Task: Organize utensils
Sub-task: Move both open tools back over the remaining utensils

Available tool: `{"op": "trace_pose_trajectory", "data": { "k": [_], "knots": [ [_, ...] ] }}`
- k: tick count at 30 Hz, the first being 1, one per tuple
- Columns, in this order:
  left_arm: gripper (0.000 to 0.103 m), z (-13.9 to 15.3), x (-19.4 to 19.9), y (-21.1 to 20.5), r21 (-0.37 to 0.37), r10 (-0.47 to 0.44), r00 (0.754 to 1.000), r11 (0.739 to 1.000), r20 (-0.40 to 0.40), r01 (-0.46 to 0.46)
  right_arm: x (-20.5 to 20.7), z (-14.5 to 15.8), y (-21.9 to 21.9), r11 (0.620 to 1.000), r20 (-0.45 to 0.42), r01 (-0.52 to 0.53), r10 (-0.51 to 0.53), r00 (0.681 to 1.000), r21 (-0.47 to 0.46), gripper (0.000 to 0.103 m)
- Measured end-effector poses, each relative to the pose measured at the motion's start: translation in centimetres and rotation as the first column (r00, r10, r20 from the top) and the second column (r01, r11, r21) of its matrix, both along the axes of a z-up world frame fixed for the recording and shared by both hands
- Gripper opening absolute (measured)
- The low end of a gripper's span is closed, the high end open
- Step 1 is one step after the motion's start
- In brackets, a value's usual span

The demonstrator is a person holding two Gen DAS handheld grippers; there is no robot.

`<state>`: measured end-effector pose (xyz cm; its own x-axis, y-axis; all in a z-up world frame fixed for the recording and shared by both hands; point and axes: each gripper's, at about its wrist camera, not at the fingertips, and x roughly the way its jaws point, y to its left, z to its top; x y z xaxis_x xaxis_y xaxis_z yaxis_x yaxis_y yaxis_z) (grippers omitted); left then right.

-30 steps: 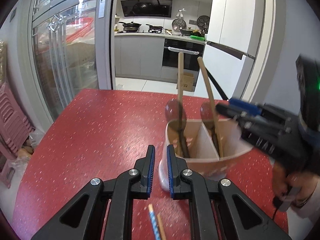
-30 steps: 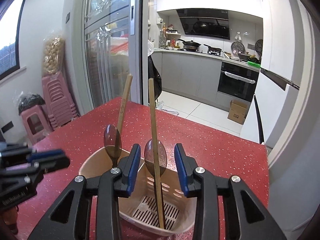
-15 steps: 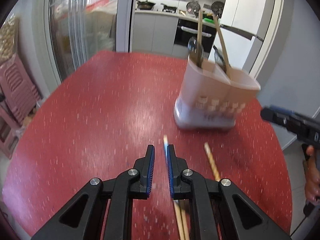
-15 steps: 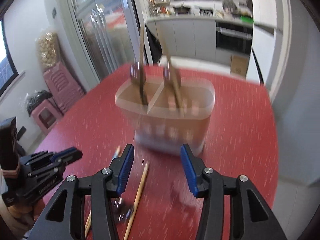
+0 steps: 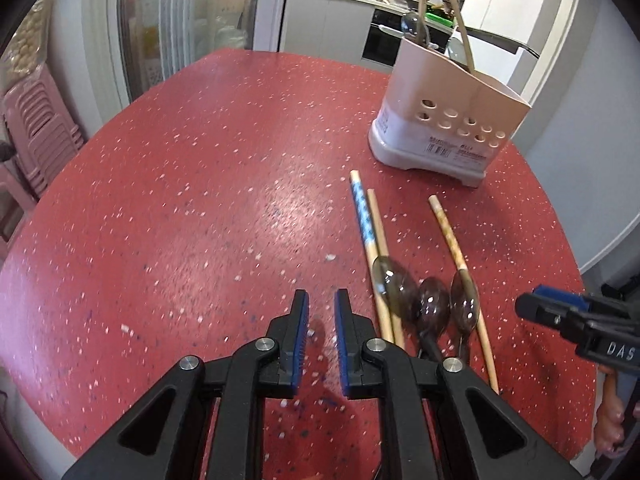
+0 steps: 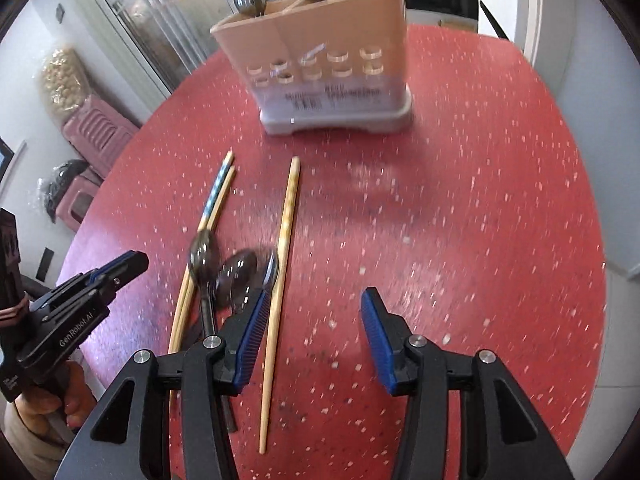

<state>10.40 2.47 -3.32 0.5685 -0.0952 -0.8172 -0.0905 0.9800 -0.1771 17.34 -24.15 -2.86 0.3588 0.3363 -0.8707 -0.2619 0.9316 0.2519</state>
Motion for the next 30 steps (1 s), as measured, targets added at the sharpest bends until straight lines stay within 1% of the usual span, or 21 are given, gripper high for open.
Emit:
{"op": "trace_pose_trajectory", "data": {
  "k": [1, 3, 4, 7, 9, 15, 20, 24, 30],
  "knots": [
    [0.103, 0.0, -0.2, 0.2, 0.001, 0.011, 1.000, 1.000, -0.001, -0.011, -0.3, -0.2, 0.1, 1.000, 0.000, 0.000, 0.000, 1.000, -0.002, 0.052],
    [0.103, 0.4, -0.9, 0.4, 0.010, 0.041, 0.998, 0.999, 0.039, -0.042, -0.7, -0.3, 0.6, 1.000, 0.002, -0.004, 0.004, 1.000, -0.008, 0.052],
    [0.103, 0.5, -1.1, 0.4, 0.015, 0.027, 0.999, 0.999, 0.045, -0.028, -0.8, -0.3, 0.9, 1.000, 0.000, -0.005, 0.005, 1.000, -0.009, 0.052],
    [0.103, 0.4, -1.3, 0.3, 0.037, 0.015, 0.999, 0.999, 0.043, -0.017, -1.2, -0.6, 1.7, 1.000, -0.022, -0.014, 0.014, 1.000, -0.003, 0.052],
    [0.103, 0.2, -1.4, 0.3, 0.041, 0.015, 0.999, 0.999, 0.037, -0.016, -1.3, -0.7, 2.2, 1.000, -0.026, -0.016, 0.016, 1.000, -0.017, 0.052],
    [0.103, -0.5, -1.2, 0.3, 0.059, -0.019, 1.000, 0.998, -0.016, 0.020, -1.2, -1.5, 3.8, 0.994, -0.033, -0.029, 0.026, 0.999, -0.101, 0.052],
    [0.103, -1.6, -0.1, 0.4, 0.051, -0.036, 0.997, 0.998, -0.068, 0.040, -1.2, -2.0, 4.7, 0.982, -0.019, -0.047, 0.044, 0.999, -0.181, 0.052],
    [0.103, -1.9, 0.8, 0.6, 0.042, -0.038, 0.996, 0.998, -0.086, 0.042, -0.6, -2.2, 5.1, 0.970, -0.003, -0.051, 0.052, 0.999, -0.236, 0.052],
    [0.103, -2.3, 1.4, -0.4, 0.063, -0.070, 0.992, 0.995, -0.107, 0.077, 0.7, -2.3, 5.9, 0.961, 0.004, -0.057, 0.060, 0.998, -0.272, 0.052]
  ]
}}
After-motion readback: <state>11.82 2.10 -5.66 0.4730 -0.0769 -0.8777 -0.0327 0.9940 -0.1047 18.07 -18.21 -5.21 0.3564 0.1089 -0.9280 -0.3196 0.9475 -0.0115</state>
